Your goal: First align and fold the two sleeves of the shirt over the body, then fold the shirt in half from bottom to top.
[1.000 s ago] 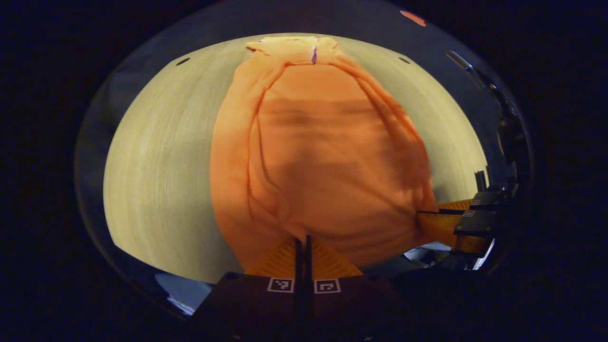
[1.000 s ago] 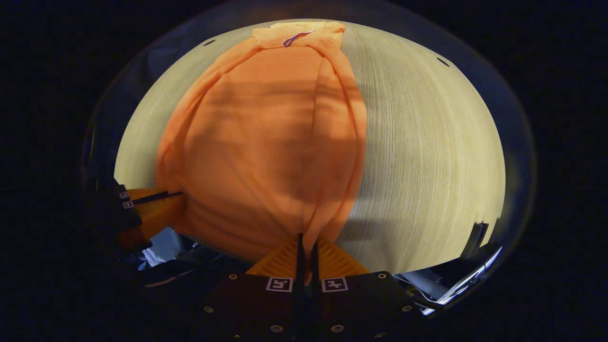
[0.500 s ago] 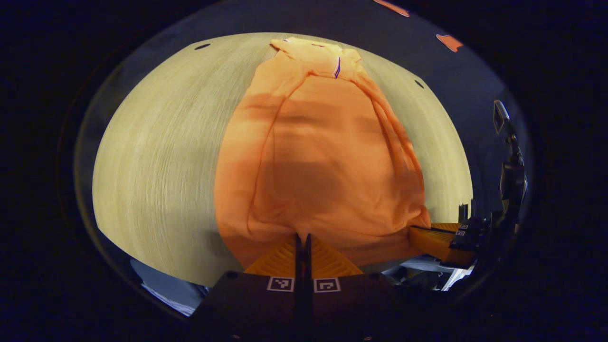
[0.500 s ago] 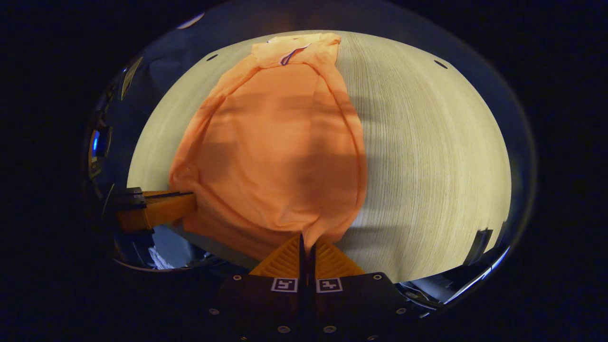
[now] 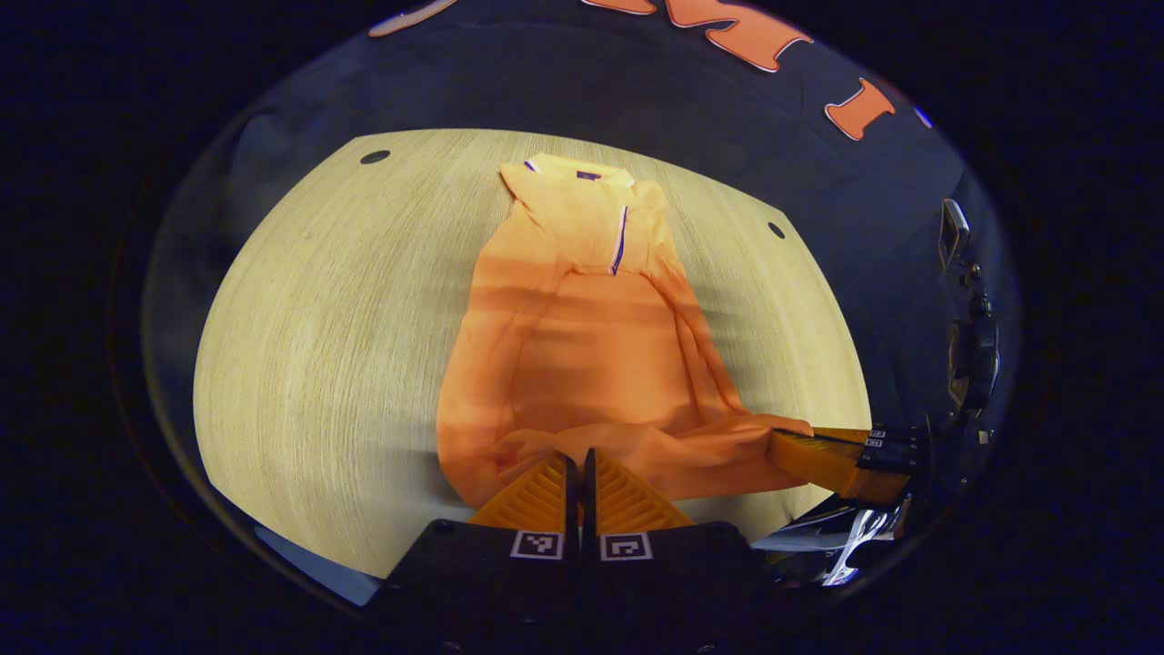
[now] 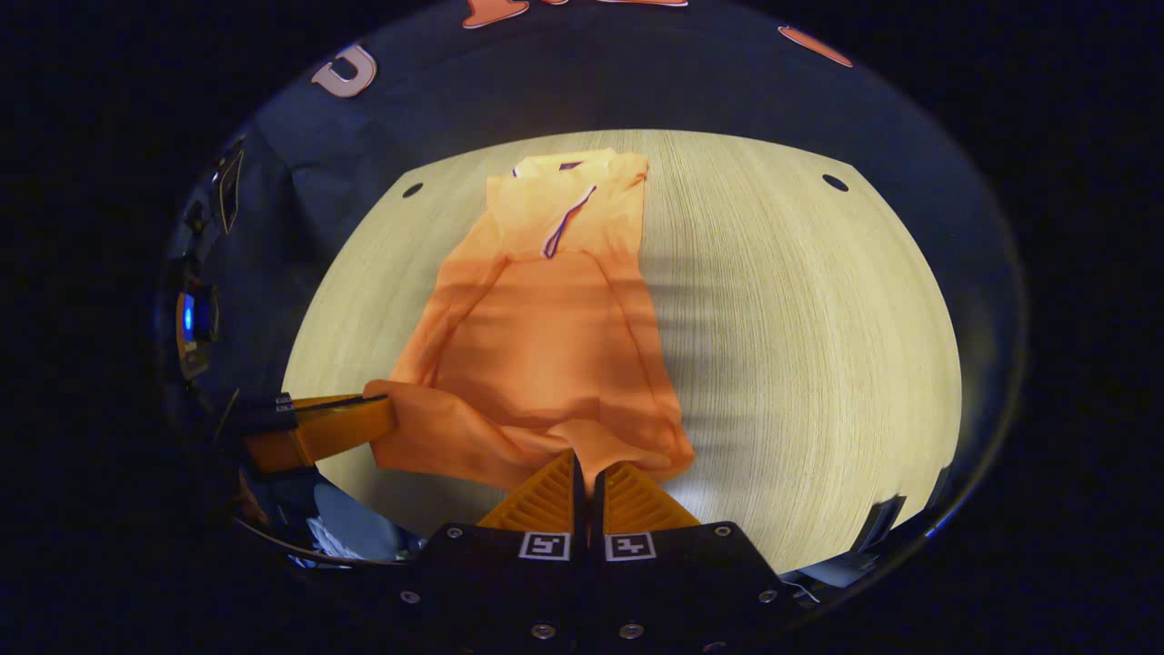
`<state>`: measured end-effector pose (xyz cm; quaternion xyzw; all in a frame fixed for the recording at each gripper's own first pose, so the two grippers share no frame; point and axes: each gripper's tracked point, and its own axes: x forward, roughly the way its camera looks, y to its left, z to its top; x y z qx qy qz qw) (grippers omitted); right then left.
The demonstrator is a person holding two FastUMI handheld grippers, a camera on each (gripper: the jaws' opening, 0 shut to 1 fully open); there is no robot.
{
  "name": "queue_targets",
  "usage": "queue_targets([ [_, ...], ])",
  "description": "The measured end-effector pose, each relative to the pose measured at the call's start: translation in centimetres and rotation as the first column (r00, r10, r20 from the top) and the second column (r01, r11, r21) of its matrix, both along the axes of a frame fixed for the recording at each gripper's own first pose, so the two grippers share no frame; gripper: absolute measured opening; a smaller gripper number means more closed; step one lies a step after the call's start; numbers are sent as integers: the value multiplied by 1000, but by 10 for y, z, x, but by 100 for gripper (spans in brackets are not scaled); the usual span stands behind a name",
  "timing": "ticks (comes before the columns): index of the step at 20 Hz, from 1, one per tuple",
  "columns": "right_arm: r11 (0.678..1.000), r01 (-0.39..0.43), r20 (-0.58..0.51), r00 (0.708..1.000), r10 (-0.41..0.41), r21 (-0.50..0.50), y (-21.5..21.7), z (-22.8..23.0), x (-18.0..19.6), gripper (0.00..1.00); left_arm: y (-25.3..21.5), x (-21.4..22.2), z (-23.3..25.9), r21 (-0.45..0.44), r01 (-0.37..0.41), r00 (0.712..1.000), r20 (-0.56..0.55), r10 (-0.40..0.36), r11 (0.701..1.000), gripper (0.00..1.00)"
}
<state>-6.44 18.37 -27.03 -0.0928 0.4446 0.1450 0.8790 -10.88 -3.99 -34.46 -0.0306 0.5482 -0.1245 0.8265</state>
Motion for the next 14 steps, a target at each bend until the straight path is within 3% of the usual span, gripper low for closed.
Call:
queue_targets([
  [9,998,-33,127,992,27,47,32,56,74,0,11,90,26,-18,-53,992,117,55,998,0],
  [14,999,-37,204,979,28,40,42,78,130,0,-4,156,47,-32,-34,975,217,40,999,0],
])
